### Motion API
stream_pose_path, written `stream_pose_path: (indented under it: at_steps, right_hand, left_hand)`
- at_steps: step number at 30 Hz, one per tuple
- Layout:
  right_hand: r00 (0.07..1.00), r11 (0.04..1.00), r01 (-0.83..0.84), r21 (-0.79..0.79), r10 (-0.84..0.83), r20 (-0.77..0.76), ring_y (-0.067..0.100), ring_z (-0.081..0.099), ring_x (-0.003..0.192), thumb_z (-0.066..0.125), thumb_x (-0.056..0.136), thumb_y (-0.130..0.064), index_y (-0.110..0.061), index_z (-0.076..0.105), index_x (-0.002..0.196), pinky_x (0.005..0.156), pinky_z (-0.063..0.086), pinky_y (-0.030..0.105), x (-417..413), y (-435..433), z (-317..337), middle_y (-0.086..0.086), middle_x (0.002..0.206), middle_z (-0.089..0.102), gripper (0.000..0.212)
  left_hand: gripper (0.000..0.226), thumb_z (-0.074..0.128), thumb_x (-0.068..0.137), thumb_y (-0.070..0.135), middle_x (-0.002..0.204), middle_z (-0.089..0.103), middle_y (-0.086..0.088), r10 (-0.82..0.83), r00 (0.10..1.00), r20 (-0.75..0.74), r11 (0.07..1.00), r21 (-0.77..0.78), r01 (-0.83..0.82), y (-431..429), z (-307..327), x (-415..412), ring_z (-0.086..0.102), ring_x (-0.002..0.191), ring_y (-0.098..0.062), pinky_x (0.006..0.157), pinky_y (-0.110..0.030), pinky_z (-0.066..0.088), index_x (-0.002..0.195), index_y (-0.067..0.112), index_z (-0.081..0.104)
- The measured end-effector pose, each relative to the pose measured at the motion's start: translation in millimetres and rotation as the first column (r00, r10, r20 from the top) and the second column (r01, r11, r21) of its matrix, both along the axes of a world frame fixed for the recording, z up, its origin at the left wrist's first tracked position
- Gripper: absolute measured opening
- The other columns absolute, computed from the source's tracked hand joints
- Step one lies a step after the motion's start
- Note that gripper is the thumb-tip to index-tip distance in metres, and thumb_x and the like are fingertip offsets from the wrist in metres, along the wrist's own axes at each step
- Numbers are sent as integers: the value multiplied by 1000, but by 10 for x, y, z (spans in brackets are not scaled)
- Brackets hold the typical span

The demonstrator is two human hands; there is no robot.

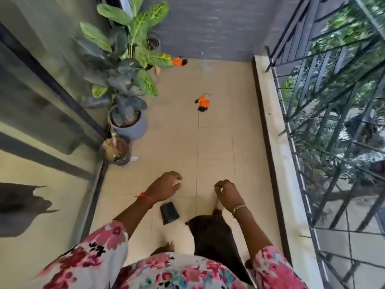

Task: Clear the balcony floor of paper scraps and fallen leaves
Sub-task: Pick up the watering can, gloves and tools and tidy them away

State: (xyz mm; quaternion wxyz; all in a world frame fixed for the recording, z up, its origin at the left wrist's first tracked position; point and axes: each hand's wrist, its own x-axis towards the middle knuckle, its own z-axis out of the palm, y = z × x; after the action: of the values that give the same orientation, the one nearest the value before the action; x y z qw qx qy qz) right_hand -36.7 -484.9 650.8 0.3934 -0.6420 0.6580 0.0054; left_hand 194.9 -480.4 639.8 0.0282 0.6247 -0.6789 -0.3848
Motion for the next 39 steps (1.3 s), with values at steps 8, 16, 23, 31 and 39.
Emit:
stream_pose_path:
  at_steps: [8,16,23,31,39]
  right_hand:
    - [998,997,-61,-40,61,7,26,54,107,46,95,-11,-3,63,109,87,39,23,-494,-1819,151,15,115,57,24]
    - [997,991,-71,-117,74,21,31,56,104,48,94,-11,1,65,106,86,41,27,-753,-3628,345,20,110,59,23]
    - [998,992,-27,-121,35,61,33,58,99,50,92,-5,3,67,100,82,37,23,-425,-5113,120,22,105,62,20]
    - [968,978,208,1,-206,141,37,60,94,53,88,1,6,68,93,72,33,16,86,-6509,-289,25,104,62,16]
    - [897,906,417,70,-423,127,37,58,91,53,86,1,9,65,90,79,41,35,348,-7990,-1345,26,96,63,14]
  left_hand:
    - [28,53,95,13,121,59,-15,138,988,-73,990,-30,-140,-1537,80,-429,54,114,-27,91,-19,34,119,-1,58]
    - [20,58,91,8,109,64,-15,285,940,-185,955,-27,-295,-3134,224,-749,58,104,-28,92,-28,42,109,0,63]
    - [20,56,90,2,112,63,-14,297,933,-205,954,14,-300,-4761,-10,-538,58,104,-27,92,-32,44,108,0,64]
    - [21,57,86,-2,108,65,-16,211,970,-119,972,132,-196,-6438,-330,-88,60,101,-29,79,-20,38,105,-3,64]
    - [21,53,87,-2,113,64,-20,272,961,-40,911,332,-244,-7952,-1349,-350,60,109,-31,89,-35,45,105,-5,63]
